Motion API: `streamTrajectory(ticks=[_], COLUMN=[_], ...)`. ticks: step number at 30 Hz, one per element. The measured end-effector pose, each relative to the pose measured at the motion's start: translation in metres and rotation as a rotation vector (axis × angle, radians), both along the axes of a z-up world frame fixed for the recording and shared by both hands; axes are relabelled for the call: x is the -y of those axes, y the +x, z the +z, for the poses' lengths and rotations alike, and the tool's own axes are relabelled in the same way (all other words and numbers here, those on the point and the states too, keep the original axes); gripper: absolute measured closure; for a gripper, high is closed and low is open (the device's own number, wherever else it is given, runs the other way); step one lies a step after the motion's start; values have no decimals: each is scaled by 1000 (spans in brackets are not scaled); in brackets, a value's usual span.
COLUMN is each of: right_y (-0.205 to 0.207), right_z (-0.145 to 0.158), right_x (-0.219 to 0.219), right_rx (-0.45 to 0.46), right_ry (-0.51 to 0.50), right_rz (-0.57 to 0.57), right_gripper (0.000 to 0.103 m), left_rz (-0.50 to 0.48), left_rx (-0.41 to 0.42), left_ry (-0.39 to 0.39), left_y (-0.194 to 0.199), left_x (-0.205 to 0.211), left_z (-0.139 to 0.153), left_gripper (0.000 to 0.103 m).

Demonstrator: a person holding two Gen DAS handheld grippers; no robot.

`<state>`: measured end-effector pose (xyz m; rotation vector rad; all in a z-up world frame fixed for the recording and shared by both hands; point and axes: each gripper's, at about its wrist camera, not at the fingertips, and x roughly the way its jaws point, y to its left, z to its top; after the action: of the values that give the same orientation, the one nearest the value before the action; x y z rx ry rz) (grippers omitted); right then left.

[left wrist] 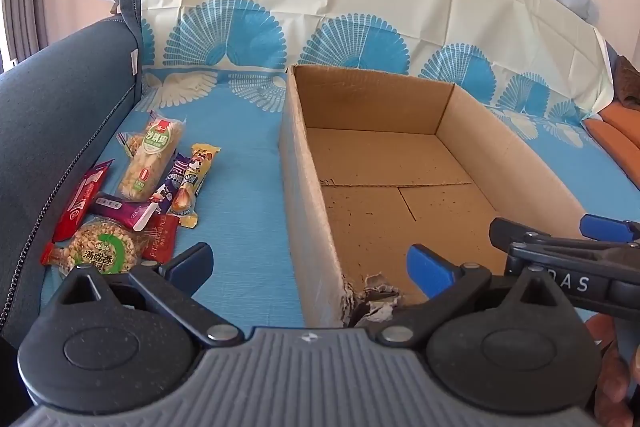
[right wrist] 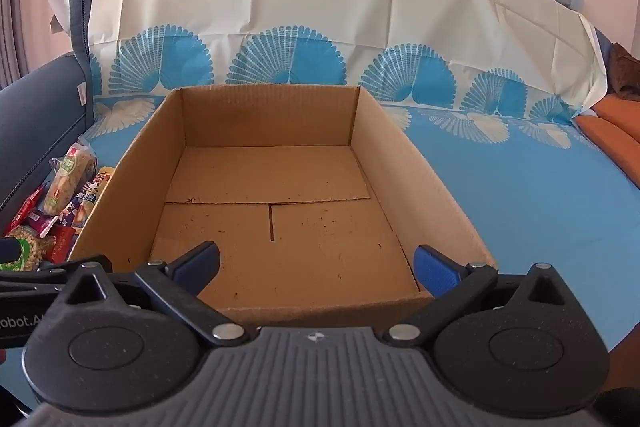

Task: Organize snacks
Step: 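Move both tools from the box toward the snack pile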

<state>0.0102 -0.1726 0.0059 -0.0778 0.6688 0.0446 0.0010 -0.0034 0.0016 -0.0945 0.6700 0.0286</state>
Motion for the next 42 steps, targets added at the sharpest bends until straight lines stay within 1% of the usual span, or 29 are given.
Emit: streamTrajectory(ticks=[2, 7, 8, 13, 19, 21, 24, 26, 30, 34, 38, 39, 41, 42], right_y=[0, 0, 0, 1, 0, -1, -2, -2, -2, -2, -4, -5, -5, -4], right_z=[-1, -1, -1, -3, -2, -3, -3, -3, -2, -2, 1, 1, 2, 3], right_x=[0, 1, 1, -1, 1, 1, -1, 0, -1, -3, -5, -5, -6, -7], right_rx=[-11, -10, -9, -1, 1, 4, 1, 0, 5, 4, 24, 24, 23, 25], right_ry=[-4, -6, -6, 0, 3, 2, -1, 0, -4, -6, 2, 7, 35, 52], right_rz=[0, -3, -3, -1, -3, -3, -8, -9, -10, -9, -3, -4, -12, -13], right_gripper=[1, 1, 1, 1, 1, 1, 1, 1, 2, 3, 7, 8, 17, 18], left_rz=[7, 6, 0, -2, -2, -2, -2, -3, -7, -10, -7, -9, -9, -7], left_rx=[-7, -7, 0, 3, 19, 19, 59, 55, 89, 41, 56, 60, 88, 96], left_ry=[-1, -1, 6, 5, 21, 12, 41, 38, 53, 35, 32, 38, 39, 43], left_y=[1, 5, 1, 1, 0, 0, -2, -2, -4, -2, -5, -5, -8, -10], left_x=[-3, -3, -2, -1, 0, -1, 0, 0, 2, 1, 0, -1, -2, -3], left_z=[4, 3, 0, -2, -1, -1, -1, 0, 2, 2, 3, 4, 6, 7], left_gripper=[0, 0, 0, 0, 0, 0, 0, 0, 0, 0, 0, 3, 8, 13])
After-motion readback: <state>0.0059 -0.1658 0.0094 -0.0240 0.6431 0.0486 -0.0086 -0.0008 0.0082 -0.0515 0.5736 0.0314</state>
